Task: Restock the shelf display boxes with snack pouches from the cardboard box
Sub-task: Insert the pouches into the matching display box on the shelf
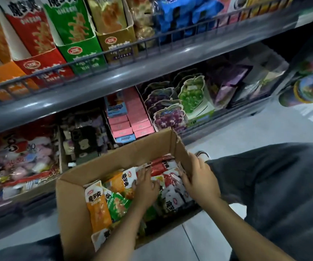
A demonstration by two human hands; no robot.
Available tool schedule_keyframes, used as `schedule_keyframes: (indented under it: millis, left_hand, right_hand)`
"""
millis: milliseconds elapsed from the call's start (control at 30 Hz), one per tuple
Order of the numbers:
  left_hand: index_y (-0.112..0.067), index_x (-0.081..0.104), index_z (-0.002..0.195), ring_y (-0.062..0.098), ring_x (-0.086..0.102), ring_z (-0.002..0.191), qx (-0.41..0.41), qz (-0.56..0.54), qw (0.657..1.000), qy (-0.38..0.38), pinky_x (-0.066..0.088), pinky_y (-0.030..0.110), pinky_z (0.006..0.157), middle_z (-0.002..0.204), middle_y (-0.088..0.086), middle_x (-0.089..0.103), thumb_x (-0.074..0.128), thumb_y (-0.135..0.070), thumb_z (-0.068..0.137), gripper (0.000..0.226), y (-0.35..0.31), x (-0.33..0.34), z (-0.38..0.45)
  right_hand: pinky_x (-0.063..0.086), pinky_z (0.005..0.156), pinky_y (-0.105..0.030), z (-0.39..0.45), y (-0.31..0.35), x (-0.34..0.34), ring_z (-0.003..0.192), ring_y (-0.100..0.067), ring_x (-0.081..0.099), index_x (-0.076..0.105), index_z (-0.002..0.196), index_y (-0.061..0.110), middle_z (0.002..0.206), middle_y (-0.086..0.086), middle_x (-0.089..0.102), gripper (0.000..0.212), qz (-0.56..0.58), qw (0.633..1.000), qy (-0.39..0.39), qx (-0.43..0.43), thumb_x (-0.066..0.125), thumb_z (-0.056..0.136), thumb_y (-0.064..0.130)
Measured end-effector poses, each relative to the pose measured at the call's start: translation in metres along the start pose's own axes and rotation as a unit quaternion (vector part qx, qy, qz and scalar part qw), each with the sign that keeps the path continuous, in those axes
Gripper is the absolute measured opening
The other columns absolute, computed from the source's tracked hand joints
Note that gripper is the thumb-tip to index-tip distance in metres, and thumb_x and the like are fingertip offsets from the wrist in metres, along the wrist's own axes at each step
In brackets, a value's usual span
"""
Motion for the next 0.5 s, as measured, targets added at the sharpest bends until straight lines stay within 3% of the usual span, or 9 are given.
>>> schedule_keyframes:
  millis: [67, 133, 233, 367, 433, 500]
  left_hand:
    - [-0.019, 0.009, 0.152, 0.017, -0.005, 0.147, 0.018, 0.031, 0.999, -0.001, 0.003, 0.043, 0.118, 0.160, 0.001, -0.006, 0.040, -0.036, 0.099, 0.063, 0.007, 0.004, 0.009]
    - [-0.019, 0.003, 0.153, 0.017, -0.009, 0.147, 0.032, 0.041, 0.999, -0.004, 0.001, 0.044, 0.118, 0.159, 0.000, -0.011, 0.038, -0.040, 0.099, 0.067, 0.011, 0.007, 0.019]
    - [-0.021, 0.004, 0.153, 0.020, 0.008, 0.146, 0.013, 0.049, 0.999, 0.003, 0.007, 0.045, 0.114, 0.159, 0.002, 0.015, 0.032, -0.046, 0.100, 0.065, 0.012, 0.008, 0.034]
    - [-0.026, 0.038, 0.143, 0.025, 0.034, 0.126, 0.038, 0.175, 0.984, -0.005, 0.022, 0.041, 0.103, 0.133, 0.007, 0.044, 0.028, -0.045, 0.100, 0.048, 0.018, 0.013, 0.052]
    - [-0.025, 0.057, 0.127, 0.024, 0.037, 0.117, 0.050, 0.157, 0.986, -0.016, 0.026, 0.037, 0.098, 0.121, 0.005, 0.047, 0.036, -0.045, 0.099, 0.041, 0.020, 0.015, 0.062]
    - [-0.016, 0.064, 0.113, 0.024, 0.038, 0.119, 0.059, 0.104, 0.993, -0.012, 0.029, 0.035, 0.098, 0.124, 0.006, 0.047, 0.047, -0.042, 0.096, 0.035, 0.019, 0.016, 0.073]
  right_hand:
    - [0.050, 0.077, -0.036, 0.000, 0.001, 0.000, 0.105, -0.022, 0.051, 0.032, 0.139, 0.022, 0.118, 0.000, 0.052, 0.055, 0.002, 1.000, -0.004, 0.004, 0.050, 0.091, 0.043]
    - [0.051, 0.080, -0.038, 0.000, 0.002, 0.000, 0.108, -0.021, 0.051, 0.033, 0.138, 0.022, 0.120, 0.000, 0.052, 0.056, 0.012, 1.000, -0.006, 0.004, 0.051, 0.091, 0.043]
    - [0.052, 0.080, -0.038, 0.000, 0.001, 0.000, 0.108, -0.020, 0.052, 0.036, 0.137, 0.022, 0.121, 0.001, 0.053, 0.056, 0.021, 1.000, -0.013, 0.004, 0.054, 0.089, 0.044]
    - [0.053, 0.080, -0.034, 0.001, 0.001, 0.002, 0.108, -0.017, 0.053, 0.038, 0.137, 0.023, 0.121, 0.004, 0.055, 0.057, 0.026, 0.999, -0.018, 0.016, 0.056, 0.088, 0.046]
    - [0.052, 0.081, -0.032, 0.002, 0.002, 0.002, 0.109, -0.017, 0.053, 0.038, 0.136, 0.023, 0.121, 0.005, 0.055, 0.056, 0.032, 0.999, -0.021, 0.015, 0.056, 0.088, 0.045]
    - [0.050, 0.083, -0.031, 0.001, 0.003, 0.001, 0.111, -0.016, 0.052, 0.039, 0.137, 0.023, 0.123, 0.006, 0.054, 0.056, 0.038, 0.999, -0.021, 0.017, 0.056, 0.088, 0.045]
Point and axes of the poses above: each hand's wrist, its own z-axis towards the middle knuckle, its own x-axis out of the palm, y = z × x, the point moved 1 cm from there along z, towards the middle knuckle
